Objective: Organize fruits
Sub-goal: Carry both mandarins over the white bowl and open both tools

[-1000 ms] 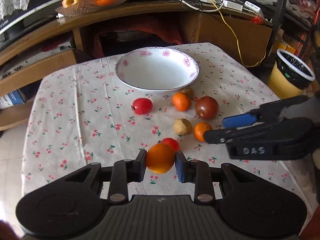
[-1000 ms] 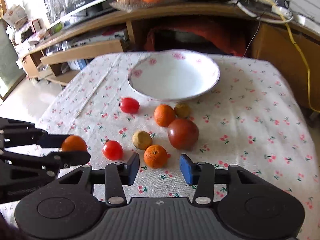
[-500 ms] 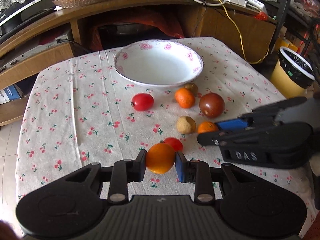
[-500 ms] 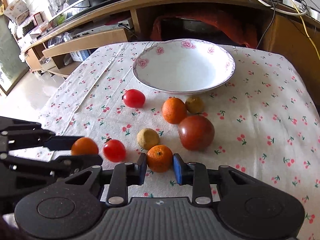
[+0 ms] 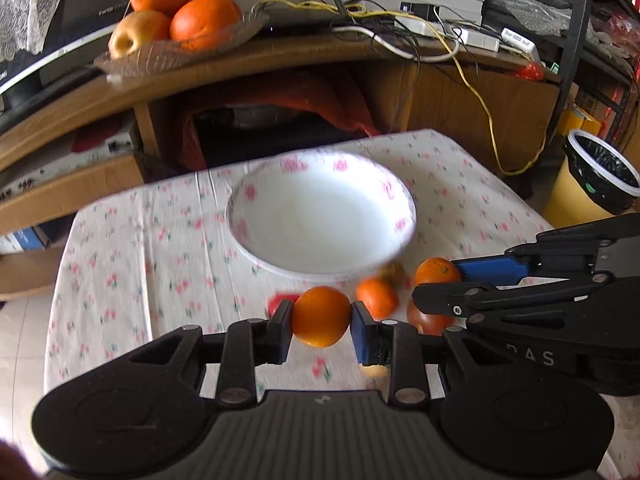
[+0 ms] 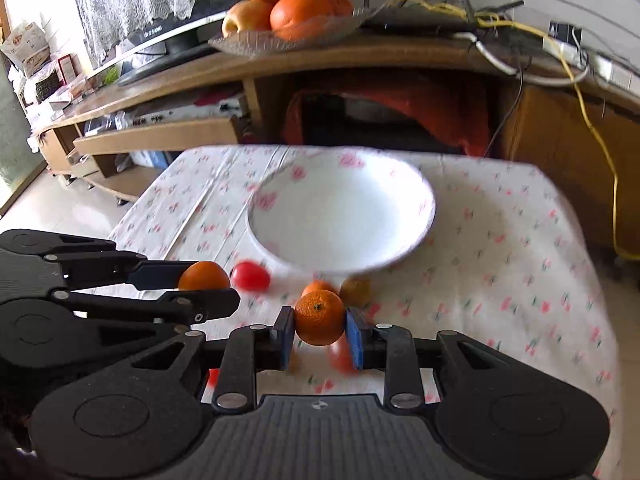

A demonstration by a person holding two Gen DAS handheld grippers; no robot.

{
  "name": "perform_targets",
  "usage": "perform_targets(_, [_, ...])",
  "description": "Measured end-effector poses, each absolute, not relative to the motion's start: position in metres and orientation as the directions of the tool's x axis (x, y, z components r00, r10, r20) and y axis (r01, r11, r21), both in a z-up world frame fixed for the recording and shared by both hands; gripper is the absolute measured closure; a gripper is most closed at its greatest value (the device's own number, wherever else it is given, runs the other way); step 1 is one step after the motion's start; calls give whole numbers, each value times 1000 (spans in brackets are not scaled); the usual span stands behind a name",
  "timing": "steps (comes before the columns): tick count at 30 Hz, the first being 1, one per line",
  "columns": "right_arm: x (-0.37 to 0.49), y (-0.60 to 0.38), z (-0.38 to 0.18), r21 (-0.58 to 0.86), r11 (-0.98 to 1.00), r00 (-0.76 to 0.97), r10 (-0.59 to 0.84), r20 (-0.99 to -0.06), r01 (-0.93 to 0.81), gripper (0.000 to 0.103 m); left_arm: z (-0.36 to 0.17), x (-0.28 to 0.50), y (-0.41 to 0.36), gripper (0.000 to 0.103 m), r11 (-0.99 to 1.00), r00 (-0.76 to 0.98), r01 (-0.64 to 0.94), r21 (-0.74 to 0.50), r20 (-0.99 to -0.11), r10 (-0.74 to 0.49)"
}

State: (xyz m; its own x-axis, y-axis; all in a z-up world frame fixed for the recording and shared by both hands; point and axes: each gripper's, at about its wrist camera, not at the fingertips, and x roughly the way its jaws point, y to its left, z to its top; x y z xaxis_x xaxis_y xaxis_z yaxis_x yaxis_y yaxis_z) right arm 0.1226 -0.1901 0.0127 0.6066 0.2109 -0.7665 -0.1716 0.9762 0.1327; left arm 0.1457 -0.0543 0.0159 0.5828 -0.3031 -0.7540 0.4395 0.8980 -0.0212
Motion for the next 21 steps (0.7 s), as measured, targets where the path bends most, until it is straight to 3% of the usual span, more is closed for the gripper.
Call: perform_targets(21, [199,-198,-8,92,980,622,184,-762,-176,76,-16,213,-68,65,910,591,414,16,-765,-255])
